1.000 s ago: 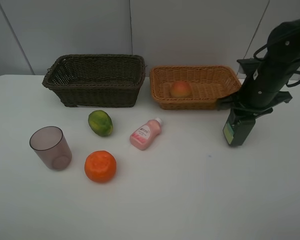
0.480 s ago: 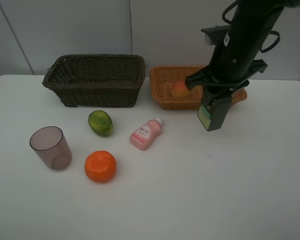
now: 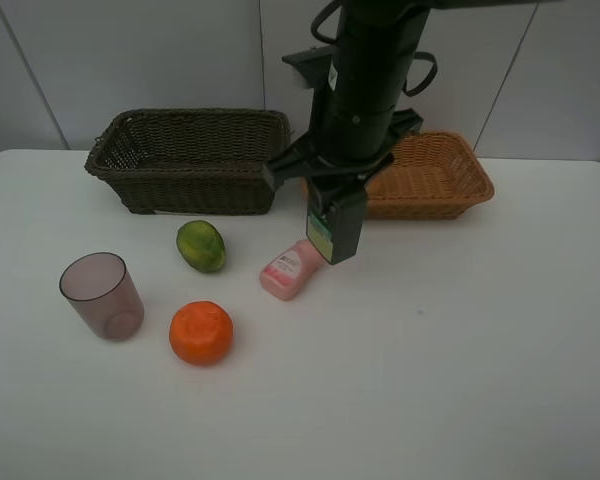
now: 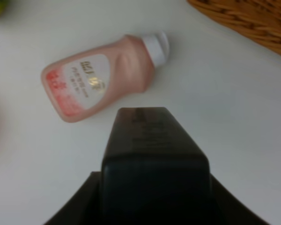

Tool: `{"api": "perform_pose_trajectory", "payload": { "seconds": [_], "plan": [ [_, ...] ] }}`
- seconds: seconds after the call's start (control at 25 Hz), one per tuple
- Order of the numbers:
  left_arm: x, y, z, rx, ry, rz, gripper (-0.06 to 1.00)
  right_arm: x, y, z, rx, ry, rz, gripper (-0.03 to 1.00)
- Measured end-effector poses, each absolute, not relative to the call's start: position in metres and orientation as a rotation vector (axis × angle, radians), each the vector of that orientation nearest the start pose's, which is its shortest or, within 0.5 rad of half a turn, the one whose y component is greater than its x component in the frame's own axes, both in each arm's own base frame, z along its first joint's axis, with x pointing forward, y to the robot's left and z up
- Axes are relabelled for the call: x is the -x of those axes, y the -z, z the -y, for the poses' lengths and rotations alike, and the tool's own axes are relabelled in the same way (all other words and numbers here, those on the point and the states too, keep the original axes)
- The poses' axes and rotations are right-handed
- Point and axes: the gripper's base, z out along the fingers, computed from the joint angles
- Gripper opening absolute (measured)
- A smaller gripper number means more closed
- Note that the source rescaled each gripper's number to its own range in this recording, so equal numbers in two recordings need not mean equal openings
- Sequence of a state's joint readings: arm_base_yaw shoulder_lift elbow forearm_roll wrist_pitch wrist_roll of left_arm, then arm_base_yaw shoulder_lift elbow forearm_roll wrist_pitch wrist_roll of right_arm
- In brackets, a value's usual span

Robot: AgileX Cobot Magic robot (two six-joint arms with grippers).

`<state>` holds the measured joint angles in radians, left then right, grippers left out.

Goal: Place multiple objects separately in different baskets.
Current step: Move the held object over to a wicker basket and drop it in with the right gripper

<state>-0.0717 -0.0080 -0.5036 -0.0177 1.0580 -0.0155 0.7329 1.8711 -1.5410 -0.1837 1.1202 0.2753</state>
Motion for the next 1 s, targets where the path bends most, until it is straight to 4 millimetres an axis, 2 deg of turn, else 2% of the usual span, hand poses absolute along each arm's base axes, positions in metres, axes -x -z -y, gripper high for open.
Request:
{"api": "perform_pose_trajectory", "payload": {
  "seconds": [0.28, 0.56, 0.68, 0.8, 1.0],
  "plan": [
    [0.007, -0.278, 0.001, -0.058, 0.076, -2.030, 0.94, -0.302, -0.253, -0.285, 0.823, 0.035, -2.720, 0.01],
    [0.007, -0.278, 0.001, -0.058, 0.076, -2.030, 0.94, -0.327, -0.284, -0.306, 0.794, -0.098, -2.470, 0.01],
    [0.007, -0.278, 0.001, -0.058, 0.076, -2.030, 0.94, -0.344, -0.293, -0.307, 0.751, -0.168, -2.329, 0.01],
    [0.007, -0.278, 0.001, -0.058, 0.076, -2.030, 0.94, -0.364, -0.291, -0.302, 0.697, -0.212, -2.238, 0.01],
    [0.007, -0.278, 0.001, -0.058, 0.076, -2.030, 0.94, -0.397, -0.270, -0.295, 0.628, -0.257, -2.155, 0.01]
  ]
}}
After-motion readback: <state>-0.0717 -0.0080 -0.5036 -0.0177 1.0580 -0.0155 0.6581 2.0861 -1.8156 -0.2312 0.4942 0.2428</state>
